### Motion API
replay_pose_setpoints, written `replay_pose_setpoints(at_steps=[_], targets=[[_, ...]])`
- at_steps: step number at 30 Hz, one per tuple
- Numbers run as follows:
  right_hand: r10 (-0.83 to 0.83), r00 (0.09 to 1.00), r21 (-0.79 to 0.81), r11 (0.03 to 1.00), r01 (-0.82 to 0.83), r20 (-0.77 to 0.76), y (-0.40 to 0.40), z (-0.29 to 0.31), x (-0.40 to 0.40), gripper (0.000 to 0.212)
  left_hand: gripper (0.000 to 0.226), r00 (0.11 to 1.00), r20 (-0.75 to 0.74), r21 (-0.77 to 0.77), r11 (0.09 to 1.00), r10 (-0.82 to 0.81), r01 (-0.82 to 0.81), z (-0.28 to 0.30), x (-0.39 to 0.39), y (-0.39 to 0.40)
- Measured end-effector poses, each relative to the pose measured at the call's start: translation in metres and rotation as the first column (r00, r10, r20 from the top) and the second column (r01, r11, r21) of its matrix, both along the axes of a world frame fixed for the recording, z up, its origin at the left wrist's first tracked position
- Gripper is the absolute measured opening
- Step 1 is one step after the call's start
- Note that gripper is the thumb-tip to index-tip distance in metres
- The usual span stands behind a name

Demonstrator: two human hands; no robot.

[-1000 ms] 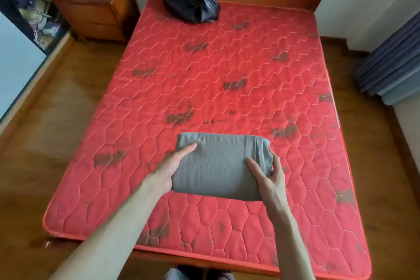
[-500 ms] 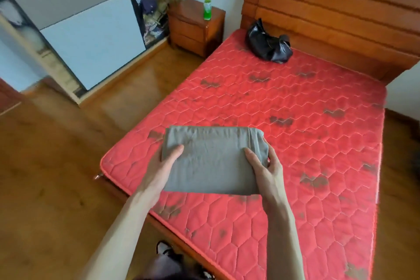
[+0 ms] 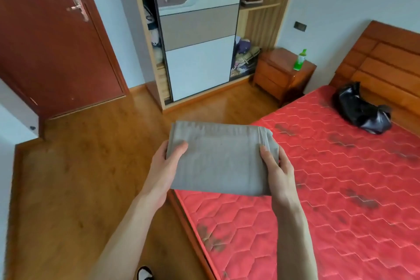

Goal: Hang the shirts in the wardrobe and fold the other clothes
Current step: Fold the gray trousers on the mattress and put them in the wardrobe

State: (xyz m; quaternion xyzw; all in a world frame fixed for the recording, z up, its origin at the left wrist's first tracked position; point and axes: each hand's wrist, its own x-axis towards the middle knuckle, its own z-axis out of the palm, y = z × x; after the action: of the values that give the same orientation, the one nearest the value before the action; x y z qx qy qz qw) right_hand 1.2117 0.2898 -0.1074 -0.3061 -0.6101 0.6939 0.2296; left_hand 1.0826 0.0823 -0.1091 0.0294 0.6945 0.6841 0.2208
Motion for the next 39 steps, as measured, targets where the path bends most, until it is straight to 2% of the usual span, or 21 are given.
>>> replay_pose_setpoints(at_steps=[4, 11, 16, 19, 24, 29, 37, 39], targets=[[0.022, 1.000, 0.023, 0.999, -0.021, -0.009, -0.047, 0.007, -0.067, 0.028, 0.052, 1.000, -0.020, 0.044, 0.999, 0.007, -0.006, 0.008, -0.055, -0.058], [0.047, 0.998, 0.024, 0.999, -0.046, -0.045, -0.132, 0.001, -0.183, 0.031, 0.059, 0.997, -0.013, 0.081, 0.994, 0.074, -0.073, 0.003, -0.161, -0.143], [0.112, 0.993, 0.005, 0.994, -0.111, -0.046, -0.173, 0.008, -0.250, 0.018, 0.054, 0.989, -0.017, 0.092, 0.986, 0.145, -0.143, 0.007, -0.220, -0.186], [0.121, 0.992, 0.012, 0.993, -0.121, -0.041, -0.184, 0.011, -0.284, 0.027, 0.047, 0.987, 0.001, 0.101, 0.982, 0.158, -0.157, 0.005, -0.252, -0.196], [0.094, 0.995, -0.008, 0.996, -0.094, -0.022, -0.182, 0.007, -0.337, 0.035, 0.052, 0.989, 0.011, 0.090, 0.985, 0.146, -0.147, -0.002, -0.308, -0.192], [0.059, 0.998, -0.031, 0.998, -0.059, -0.002, -0.165, -0.011, -0.406, 0.031, 0.040, 0.992, 0.010, 0.067, 0.990, 0.123, -0.123, -0.019, -0.386, -0.170], [-0.048, 0.999, -0.081, 0.996, 0.048, 0.005, -0.090, -0.024, -0.536, 0.037, 0.059, 1.000, 0.010, -0.003, 1.000, -0.006, 0.006, -0.015, -0.539, -0.087], [-0.081, 0.997, -0.090, 0.993, 0.082, 0.012, -0.070, -0.023, -0.566, 0.040, 0.057, 0.999, 0.021, -0.021, 0.999, -0.041, 0.041, -0.011, -0.574, -0.062]])
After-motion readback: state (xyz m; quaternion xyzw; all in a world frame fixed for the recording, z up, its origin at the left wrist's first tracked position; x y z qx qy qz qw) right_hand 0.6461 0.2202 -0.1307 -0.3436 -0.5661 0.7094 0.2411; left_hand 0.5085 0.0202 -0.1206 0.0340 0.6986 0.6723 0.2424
